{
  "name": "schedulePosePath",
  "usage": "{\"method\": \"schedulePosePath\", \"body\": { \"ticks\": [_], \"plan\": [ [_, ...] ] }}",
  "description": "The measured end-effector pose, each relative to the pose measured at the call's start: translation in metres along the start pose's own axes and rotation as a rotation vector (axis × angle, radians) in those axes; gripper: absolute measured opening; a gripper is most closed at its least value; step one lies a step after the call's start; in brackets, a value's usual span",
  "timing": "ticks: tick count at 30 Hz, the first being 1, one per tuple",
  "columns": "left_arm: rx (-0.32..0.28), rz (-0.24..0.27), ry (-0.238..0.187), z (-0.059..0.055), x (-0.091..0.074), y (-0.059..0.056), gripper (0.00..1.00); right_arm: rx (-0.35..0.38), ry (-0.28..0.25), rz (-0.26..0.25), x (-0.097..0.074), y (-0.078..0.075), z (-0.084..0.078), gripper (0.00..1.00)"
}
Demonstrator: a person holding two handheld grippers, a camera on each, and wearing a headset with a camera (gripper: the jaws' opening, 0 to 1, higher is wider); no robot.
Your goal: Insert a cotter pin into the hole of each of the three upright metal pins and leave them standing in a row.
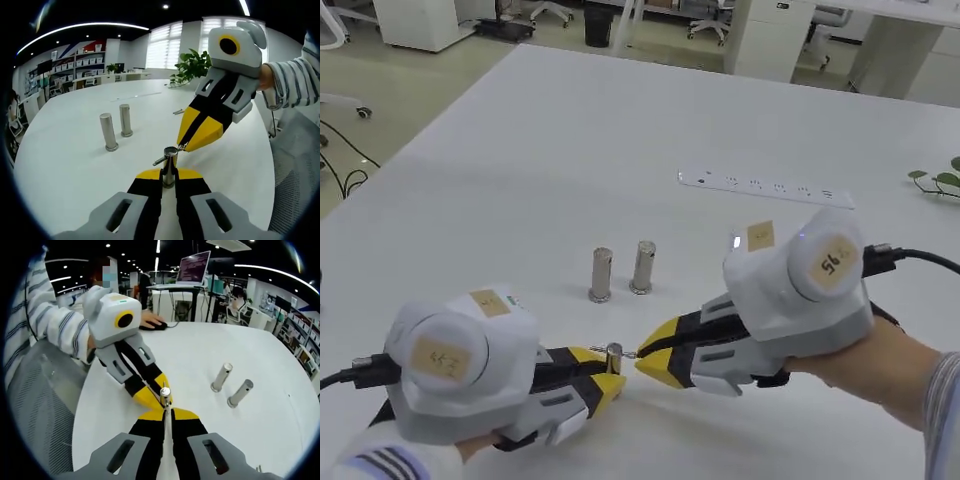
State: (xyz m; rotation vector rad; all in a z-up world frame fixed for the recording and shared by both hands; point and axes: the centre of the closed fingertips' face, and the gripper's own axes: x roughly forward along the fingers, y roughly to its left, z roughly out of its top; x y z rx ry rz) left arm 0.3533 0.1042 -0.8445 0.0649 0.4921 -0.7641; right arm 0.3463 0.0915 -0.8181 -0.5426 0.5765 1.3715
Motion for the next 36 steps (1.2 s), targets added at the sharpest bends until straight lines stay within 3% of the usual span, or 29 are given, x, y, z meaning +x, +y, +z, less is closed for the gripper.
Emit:
{"method": "schedulePosePath", "body": {
  "ticks": [17, 36],
  "plan": [
    [-0.017, 0.003, -0.001, 0.0000, -0.0007, -0.0003, 0.07, 0.011, -0.005, 0.001, 0.0040, 0.0011, 0.0037, 0.03],
    [-0.046, -0.004, 0.006, -0.0014, -0.0043, 0.0003, 0.08, 0.020, -0.014, 0.013, 0.0051, 0.0053, 0.0033, 0.10]
  ]
}}
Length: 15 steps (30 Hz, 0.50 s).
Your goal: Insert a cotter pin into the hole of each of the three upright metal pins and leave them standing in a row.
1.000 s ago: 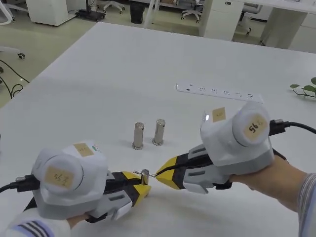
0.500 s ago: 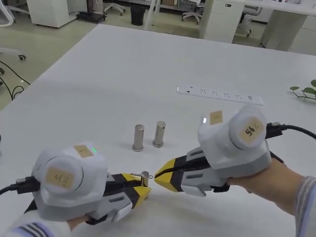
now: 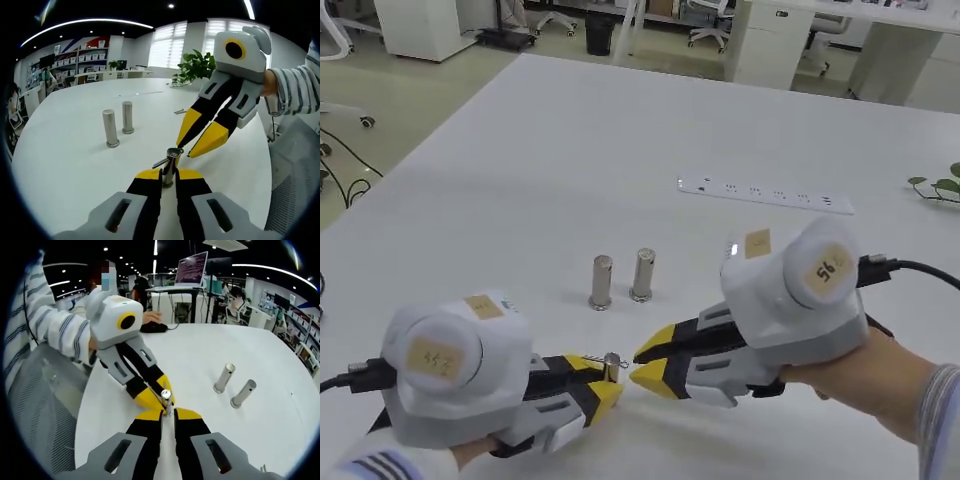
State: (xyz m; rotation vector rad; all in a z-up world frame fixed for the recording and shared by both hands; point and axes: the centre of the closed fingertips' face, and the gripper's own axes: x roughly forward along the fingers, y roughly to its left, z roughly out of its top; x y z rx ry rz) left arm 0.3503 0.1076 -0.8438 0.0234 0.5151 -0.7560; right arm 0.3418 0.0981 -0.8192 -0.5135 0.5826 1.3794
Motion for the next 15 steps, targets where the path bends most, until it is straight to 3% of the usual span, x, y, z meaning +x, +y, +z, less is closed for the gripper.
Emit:
{"method": "schedulePosePath", "body": {
  "ticks": [7, 15],
  "plan": [
    [-0.010, -0.010, 0.008, -0.002, -0.005, 0.001, 0.09, 0.012, -0.022, -0.002, 0.004, 0.003, 0.003, 0.14],
    [0.008, 0.000, 0.022, -0.007, -0.017, 0.005, 0.28, 0.024, -0.055, -0.021, 0.008, 0.001, 0.010, 0.17]
  ]
}}
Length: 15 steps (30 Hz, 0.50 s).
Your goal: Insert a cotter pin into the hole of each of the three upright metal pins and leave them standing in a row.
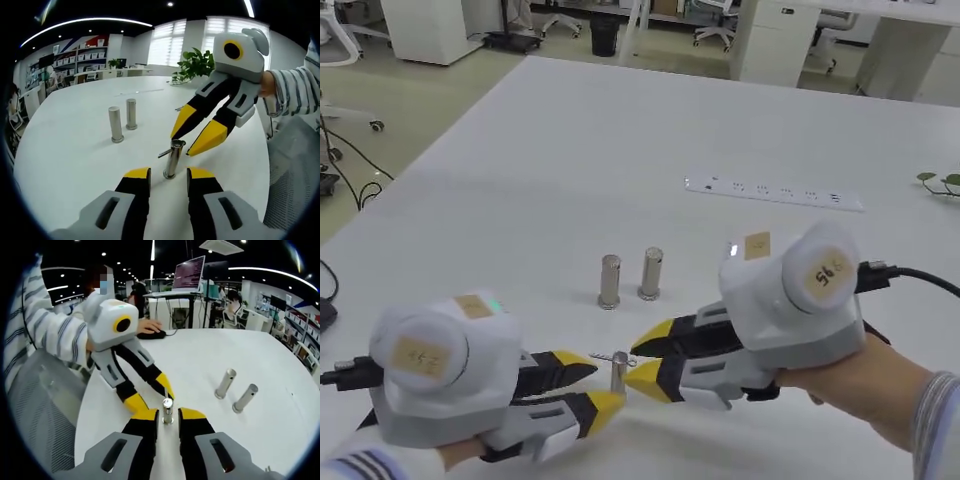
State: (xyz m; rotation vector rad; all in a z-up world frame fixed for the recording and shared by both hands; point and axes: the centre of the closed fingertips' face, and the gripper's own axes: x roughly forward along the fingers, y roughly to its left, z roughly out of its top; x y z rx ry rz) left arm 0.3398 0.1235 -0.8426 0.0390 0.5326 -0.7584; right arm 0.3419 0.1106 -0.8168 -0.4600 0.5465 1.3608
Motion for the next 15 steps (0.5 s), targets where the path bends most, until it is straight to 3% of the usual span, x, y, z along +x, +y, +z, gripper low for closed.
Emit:
{"method": "schedulePosePath", "body": {
  "ticks": [10, 15],
  "plan": [
    [-0.028, 0.025, 0.024, -0.012, -0.018, 0.007, 0.58, 0.007, -0.008, 0.000, 0.012, 0.005, -0.001, 0.17],
    [-0.016, 0.011, 0.051, -0.018, -0.027, 0.005, 0.67, 0.008, -0.006, -0.006, 0.016, 0.005, -0.001, 0.17]
  ]
}}
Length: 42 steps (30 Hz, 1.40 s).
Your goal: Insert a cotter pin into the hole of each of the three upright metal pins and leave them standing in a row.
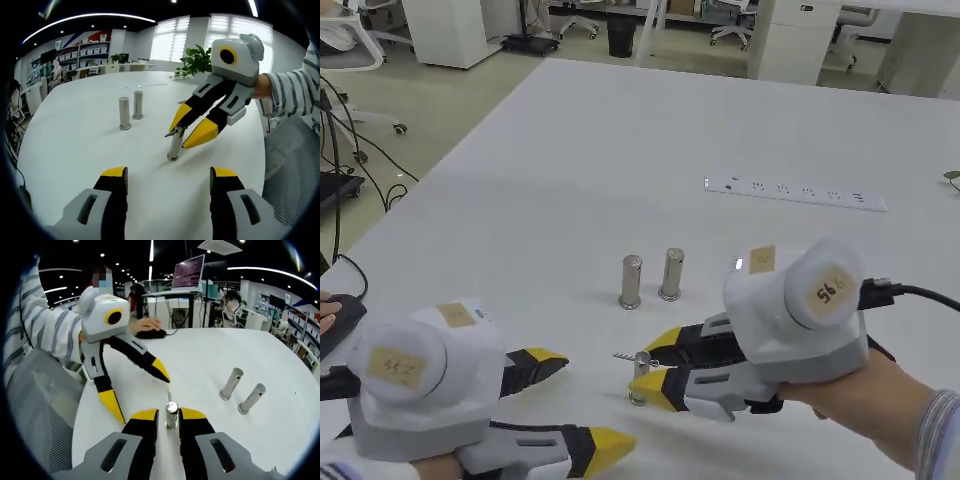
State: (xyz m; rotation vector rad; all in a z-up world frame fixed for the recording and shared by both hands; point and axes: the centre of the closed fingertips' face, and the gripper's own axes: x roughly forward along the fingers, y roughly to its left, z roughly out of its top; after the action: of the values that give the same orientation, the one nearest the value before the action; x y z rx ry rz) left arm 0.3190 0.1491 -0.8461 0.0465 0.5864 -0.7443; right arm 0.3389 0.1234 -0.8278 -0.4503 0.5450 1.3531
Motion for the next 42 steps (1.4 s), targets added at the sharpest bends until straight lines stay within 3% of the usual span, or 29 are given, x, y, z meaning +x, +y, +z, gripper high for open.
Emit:
{"method": "schedulePosePath", "body": {
  "ticks": [6, 12, 18, 22, 30, 38, 42],
  "plan": [
    [0.043, 0.036, 0.028, -0.008, -0.011, 0.006, 0.68, -0.012, 0.007, -0.011, 0.002, -0.002, 0.000, 0.16],
    [0.053, 0.070, 0.013, -0.008, -0.021, 0.011, 0.74, -0.009, 0.018, -0.013, 0.002, -0.002, -0.004, 0.14],
    [0.011, 0.088, -0.001, -0.009, -0.030, 0.014, 0.83, -0.013, 0.013, -0.018, 0.003, -0.003, -0.002, 0.13],
    [-0.007, 0.137, 0.013, -0.017, -0.034, 0.023, 0.94, -0.019, 0.011, -0.016, 0.004, -0.003, -0.002, 0.13],
    [-0.026, 0.137, 0.037, -0.024, -0.040, 0.021, 0.96, -0.025, 0.017, -0.009, 0.006, -0.003, 0.000, 0.12],
    [-0.039, 0.113, 0.020, -0.020, -0.039, 0.014, 0.99, -0.021, 0.025, 0.004, 0.005, -0.003, 0.000, 0.11],
    [-0.049, 0.114, 0.008, -0.016, -0.039, 0.013, 0.99, -0.055, 0.037, 0.000, 0.002, -0.005, -0.001, 0.10]
  ]
}}
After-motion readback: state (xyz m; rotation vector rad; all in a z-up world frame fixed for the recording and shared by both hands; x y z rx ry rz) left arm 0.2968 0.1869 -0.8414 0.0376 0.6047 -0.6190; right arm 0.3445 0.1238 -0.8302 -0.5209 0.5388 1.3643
